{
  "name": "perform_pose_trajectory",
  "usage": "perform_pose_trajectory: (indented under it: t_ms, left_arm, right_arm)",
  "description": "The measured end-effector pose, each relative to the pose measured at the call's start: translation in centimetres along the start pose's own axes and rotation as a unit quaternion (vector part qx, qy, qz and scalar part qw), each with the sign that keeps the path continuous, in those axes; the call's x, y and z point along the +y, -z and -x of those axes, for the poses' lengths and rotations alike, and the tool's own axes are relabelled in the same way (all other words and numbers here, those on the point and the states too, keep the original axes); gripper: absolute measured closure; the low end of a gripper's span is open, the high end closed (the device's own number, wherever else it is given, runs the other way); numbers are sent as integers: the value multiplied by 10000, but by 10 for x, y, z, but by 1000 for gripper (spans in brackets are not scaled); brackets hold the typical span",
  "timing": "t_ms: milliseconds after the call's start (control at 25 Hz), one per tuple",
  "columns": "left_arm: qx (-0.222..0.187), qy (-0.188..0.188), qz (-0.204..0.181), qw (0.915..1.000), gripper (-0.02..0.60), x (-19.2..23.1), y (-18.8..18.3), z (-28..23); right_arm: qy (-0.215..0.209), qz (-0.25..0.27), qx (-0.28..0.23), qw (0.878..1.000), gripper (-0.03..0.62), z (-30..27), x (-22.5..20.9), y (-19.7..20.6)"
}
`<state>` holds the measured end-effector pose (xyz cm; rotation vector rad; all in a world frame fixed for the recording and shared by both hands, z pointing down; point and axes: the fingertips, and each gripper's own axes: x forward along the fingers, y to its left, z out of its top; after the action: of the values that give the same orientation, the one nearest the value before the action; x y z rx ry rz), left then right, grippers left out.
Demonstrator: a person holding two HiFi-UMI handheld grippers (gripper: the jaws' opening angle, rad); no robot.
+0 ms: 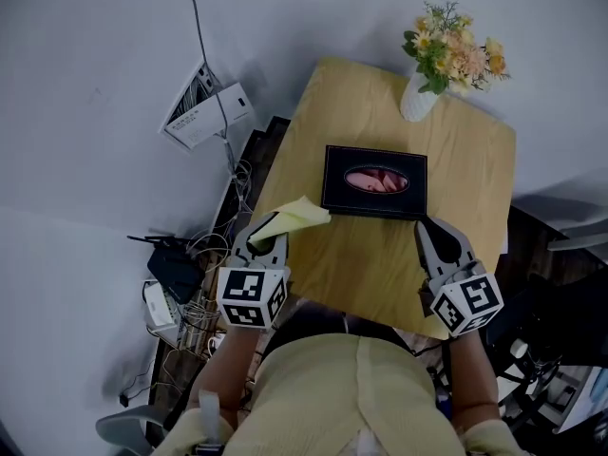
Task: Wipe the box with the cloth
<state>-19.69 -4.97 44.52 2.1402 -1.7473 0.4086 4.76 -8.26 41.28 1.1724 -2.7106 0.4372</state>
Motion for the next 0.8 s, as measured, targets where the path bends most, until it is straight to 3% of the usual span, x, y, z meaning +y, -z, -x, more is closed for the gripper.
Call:
perform_pose_trajectory:
  t_ms: [280, 520, 800]
  left_arm:
    - [-497, 415, -576, 9962, 557, -31, -40, 11]
    - [-637, 1028, -672, 9904, 557, -70, -59, 7]
    - [-567, 1546, -687, 9840, 557, -110, -60, -1]
  right_arm:
    - [378, 39, -255, 9990, 554, 15, -23, -22]
    - [545, 27, -579, 9968, 556, 29, -25, -47]
    - [447, -398, -766, 9953, 557, 37, -16, -57]
